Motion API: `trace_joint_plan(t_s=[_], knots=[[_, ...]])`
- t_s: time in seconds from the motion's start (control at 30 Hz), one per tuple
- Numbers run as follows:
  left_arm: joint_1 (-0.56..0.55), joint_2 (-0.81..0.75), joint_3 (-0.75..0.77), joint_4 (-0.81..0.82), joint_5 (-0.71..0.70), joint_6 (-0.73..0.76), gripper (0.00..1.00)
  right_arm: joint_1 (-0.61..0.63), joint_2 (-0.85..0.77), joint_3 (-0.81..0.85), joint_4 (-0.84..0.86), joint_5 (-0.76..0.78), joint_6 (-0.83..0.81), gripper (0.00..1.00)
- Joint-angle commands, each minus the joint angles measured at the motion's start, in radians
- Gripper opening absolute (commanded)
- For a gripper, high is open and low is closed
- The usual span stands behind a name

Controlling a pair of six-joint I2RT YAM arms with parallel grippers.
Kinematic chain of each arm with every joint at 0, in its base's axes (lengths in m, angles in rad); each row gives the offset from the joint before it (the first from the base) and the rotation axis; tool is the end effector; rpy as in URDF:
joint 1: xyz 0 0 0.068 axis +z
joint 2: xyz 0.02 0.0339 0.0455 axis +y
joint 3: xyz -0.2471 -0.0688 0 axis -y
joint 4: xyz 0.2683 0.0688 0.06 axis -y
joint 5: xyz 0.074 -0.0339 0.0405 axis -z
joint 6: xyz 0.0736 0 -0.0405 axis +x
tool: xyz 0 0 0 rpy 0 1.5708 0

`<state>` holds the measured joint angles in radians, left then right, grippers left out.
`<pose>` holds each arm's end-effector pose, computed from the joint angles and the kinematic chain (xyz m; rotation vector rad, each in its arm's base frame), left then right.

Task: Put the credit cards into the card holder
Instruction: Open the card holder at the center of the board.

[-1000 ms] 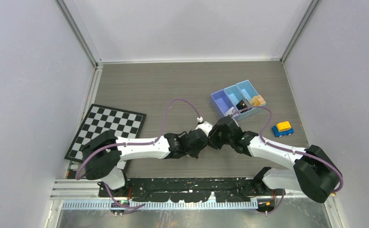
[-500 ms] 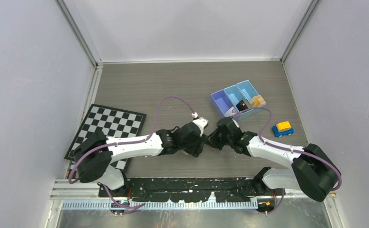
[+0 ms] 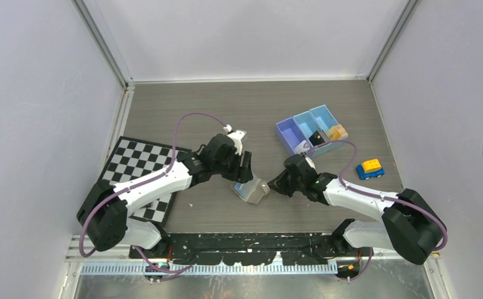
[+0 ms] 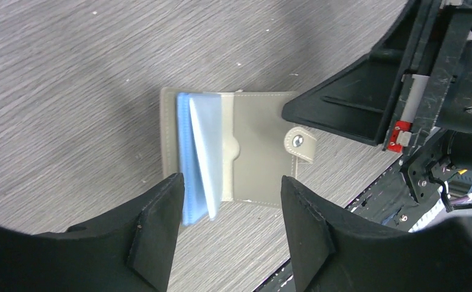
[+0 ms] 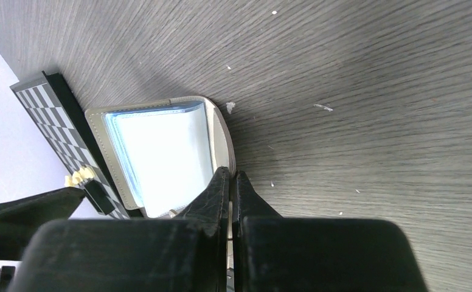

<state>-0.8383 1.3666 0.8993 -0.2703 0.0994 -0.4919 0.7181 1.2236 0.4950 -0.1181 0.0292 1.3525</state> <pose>0.2256 -0.2617 0.1892 0.4727 2.3909 -0.7608 0.2076 0.1785 0.1014 0.8324 2.4891 0.8353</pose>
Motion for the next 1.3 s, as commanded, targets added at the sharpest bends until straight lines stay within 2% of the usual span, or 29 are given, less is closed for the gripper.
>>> trace_joint_plan(t_s=[0.0,0.27,0.37,0.9,1.27], knots=[[0.061,-0.033,-0.022,-0.032,0.067,-0.007,0.58,0.004,-0.012,-0.004,-0.005,0.042,-0.017,0.00],[0.121,0.011,-0.048,-0.027,0.098,-0.036,0.50,0.004,-0.006,-0.001,-0.003,0.037,-0.022,0.01],[0.140,0.018,-0.068,-0.004,0.110,-0.067,0.40,0.003,-0.005,-0.003,-0.002,0.035,-0.021,0.00],[0.153,0.061,-0.104,0.051,0.135,-0.090,0.21,0.003,-0.005,0.002,-0.004,0.033,-0.027,0.01],[0.156,0.071,-0.143,0.173,0.259,-0.119,0.06,0.004,0.029,0.005,-0.003,0.059,-0.059,0.01]])
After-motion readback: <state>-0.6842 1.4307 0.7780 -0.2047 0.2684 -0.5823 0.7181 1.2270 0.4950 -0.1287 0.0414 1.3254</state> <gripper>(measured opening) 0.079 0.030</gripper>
